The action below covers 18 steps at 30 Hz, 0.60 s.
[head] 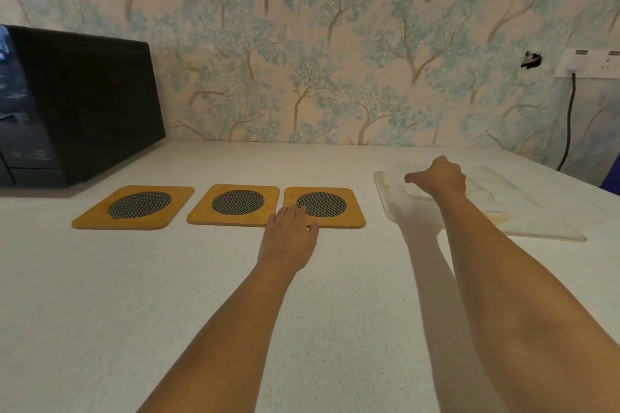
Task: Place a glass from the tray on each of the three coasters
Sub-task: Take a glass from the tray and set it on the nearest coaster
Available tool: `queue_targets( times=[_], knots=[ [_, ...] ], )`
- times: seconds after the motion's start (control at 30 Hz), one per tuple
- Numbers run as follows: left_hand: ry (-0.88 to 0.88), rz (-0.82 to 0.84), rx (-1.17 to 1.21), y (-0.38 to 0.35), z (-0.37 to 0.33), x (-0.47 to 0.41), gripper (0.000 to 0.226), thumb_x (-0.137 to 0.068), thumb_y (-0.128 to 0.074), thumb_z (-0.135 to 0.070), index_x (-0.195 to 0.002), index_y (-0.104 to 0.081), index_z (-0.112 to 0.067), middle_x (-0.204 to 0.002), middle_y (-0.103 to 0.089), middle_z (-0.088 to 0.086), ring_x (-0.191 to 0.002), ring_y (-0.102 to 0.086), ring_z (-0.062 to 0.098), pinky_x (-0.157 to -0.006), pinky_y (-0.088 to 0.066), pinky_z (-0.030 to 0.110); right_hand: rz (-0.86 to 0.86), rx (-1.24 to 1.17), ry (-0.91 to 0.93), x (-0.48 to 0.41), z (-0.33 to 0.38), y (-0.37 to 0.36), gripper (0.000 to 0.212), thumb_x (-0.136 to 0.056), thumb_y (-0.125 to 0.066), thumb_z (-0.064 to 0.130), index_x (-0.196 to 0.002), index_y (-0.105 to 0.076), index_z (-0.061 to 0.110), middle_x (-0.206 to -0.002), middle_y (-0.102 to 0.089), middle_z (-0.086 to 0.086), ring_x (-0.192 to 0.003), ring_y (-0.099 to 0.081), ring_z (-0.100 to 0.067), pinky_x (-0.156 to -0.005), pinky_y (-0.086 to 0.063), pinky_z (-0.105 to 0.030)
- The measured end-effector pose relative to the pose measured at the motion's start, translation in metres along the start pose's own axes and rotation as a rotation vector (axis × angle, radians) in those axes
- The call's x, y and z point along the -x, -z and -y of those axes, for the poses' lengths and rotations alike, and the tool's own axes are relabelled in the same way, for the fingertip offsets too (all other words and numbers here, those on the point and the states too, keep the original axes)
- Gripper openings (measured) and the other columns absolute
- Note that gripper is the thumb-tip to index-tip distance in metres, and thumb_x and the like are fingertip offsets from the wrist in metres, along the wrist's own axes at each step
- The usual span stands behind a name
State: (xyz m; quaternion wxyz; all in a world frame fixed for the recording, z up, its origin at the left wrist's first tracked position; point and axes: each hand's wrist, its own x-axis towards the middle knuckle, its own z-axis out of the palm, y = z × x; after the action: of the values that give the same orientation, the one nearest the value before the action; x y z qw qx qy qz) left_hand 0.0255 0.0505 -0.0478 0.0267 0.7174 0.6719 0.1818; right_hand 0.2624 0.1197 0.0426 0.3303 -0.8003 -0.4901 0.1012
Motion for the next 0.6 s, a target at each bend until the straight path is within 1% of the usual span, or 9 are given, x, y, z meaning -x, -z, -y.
queue_targets(
  times=[0.07, 0.13, 0.23, 0.3, 0.37, 0.47, 0.53, 0.57, 0.6],
  knots=[
    [0.001, -0.003, 0.0, 0.0, 0.0, 0.0, 0.055, -0.103, -0.025, -0.04, -0.15, -0.027, -0.011, -0.159, -0.025, 0.008, -0.148, -0.021, 0.023, -0.124, -0.014, 0.039, -0.057, -0.089, 0.039, 0.002, 0.002, 0.004, 0.073, -0.077, -0.073, 0.035, -0.137, -0.041, 0.008, -0.134, -0.05, -0.02, -0.125, -0.048, -0.039, -0.097, -0.045, -0.044],
    [0.002, -0.007, 0.001, 0.0, 0.0, 0.0, 0.055, -0.103, -0.025, -0.039, -0.15, -0.027, -0.011, -0.158, -0.026, 0.008, -0.147, -0.022, 0.023, -0.123, -0.015, 0.039, -0.115, -0.18, 0.098, 0.003, 0.004, 0.007, 0.074, -0.077, -0.074, 0.033, -0.138, -0.038, 0.011, -0.134, -0.049, -0.019, -0.124, -0.049, -0.038, -0.098, -0.044, -0.044],
    [0.004, -0.011, 0.001, 0.002, -0.001, 0.002, 0.055, -0.103, -0.025, -0.039, -0.149, -0.028, -0.01, -0.158, -0.028, 0.009, -0.147, -0.023, 0.023, -0.123, -0.016, 0.039, -0.194, -0.39, 0.16, 0.007, 0.008, 0.013, 0.073, -0.076, -0.075, 0.027, -0.136, -0.037, 0.012, -0.135, -0.046, -0.018, -0.122, -0.05, -0.033, -0.097, -0.043, -0.038],
    [0.007, -0.015, 0.002, 0.003, -0.002, 0.003, 0.054, -0.103, -0.025, -0.038, -0.149, -0.028, -0.01, -0.157, -0.028, 0.009, -0.146, -0.023, 0.023, -0.122, -0.016, 0.038, -0.225, -0.616, 0.147, 0.01, 0.01, 0.017, 0.076, -0.074, -0.077, 0.026, -0.136, -0.034, 0.014, -0.138, -0.04, -0.017, -0.121, -0.05, -0.029, -0.093, -0.042, -0.032],
    [0.01, -0.022, -0.001, 0.004, -0.002, 0.005, 0.053, -0.103, -0.025, -0.037, -0.149, -0.029, -0.009, -0.157, -0.029, 0.009, -0.146, -0.024, 0.023, -0.122, -0.017, 0.038, -0.231, -0.859, 0.092, 0.013, 0.013, 0.021, 0.08, -0.074, -0.079, 0.026, -0.136, -0.031, 0.015, -0.139, -0.038, -0.017, -0.117, -0.049, -0.025, -0.087, -0.039, -0.025],
    [0.009, -0.031, 0.003, 0.005, -0.002, 0.008, 0.052, -0.103, -0.026, -0.036, -0.148, -0.031, -0.009, -0.156, -0.032, 0.009, -0.145, -0.026, 0.023, -0.122, -0.019, 0.037, -0.177, -1.206, -0.09, 0.02, 0.017, 0.029, 0.085, -0.072, -0.081, 0.028, -0.137, -0.029, 0.016, -0.128, -0.046, -0.009, -0.11, -0.051, -0.022, -0.092, -0.04, -0.027],
    [0.008, -0.038, 0.008, 0.005, -0.002, 0.01, 0.052, -0.103, -0.026, -0.035, -0.147, -0.033, -0.009, -0.155, -0.033, 0.009, -0.144, -0.028, 0.023, -0.122, -0.02, 0.038, -0.114, -1.377, -0.221, 0.023, 0.019, 0.035, 0.082, -0.069, -0.082, 0.034, -0.136, -0.038, 0.014, -0.119, -0.05, -0.005, -0.099, -0.05, -0.018, -0.092, -0.041, -0.029],
    [0.008, -0.042, 0.012, 0.004, -0.001, 0.011, 0.051, -0.103, -0.026, -0.035, -0.147, -0.034, -0.009, -0.154, -0.035, 0.009, -0.143, -0.03, 0.024, -0.121, -0.022, 0.038, -0.073, -1.432, -0.253, 0.025, 0.018, 0.036, 0.078, -0.069, -0.081, 0.037, -0.134, -0.046, 0.012, -0.12, -0.056, -0.004, -0.096, -0.051, -0.017, -0.09, -0.042, -0.028],
    [0.01, -0.046, 0.015, 0.004, 0.0, 0.013, 0.051, -0.103, -0.027, -0.035, -0.146, -0.035, -0.009, -0.153, -0.036, 0.01, -0.142, -0.031, 0.024, -0.121, -0.023, 0.038, -0.022, -1.472, -0.272, 0.029, 0.017, 0.036, 0.074, -0.071, -0.079, 0.041, -0.132, -0.051, 0.01, -0.125, -0.059, -0.004, -0.097, -0.053, -0.016, -0.091, -0.043, -0.029]
  ],
)
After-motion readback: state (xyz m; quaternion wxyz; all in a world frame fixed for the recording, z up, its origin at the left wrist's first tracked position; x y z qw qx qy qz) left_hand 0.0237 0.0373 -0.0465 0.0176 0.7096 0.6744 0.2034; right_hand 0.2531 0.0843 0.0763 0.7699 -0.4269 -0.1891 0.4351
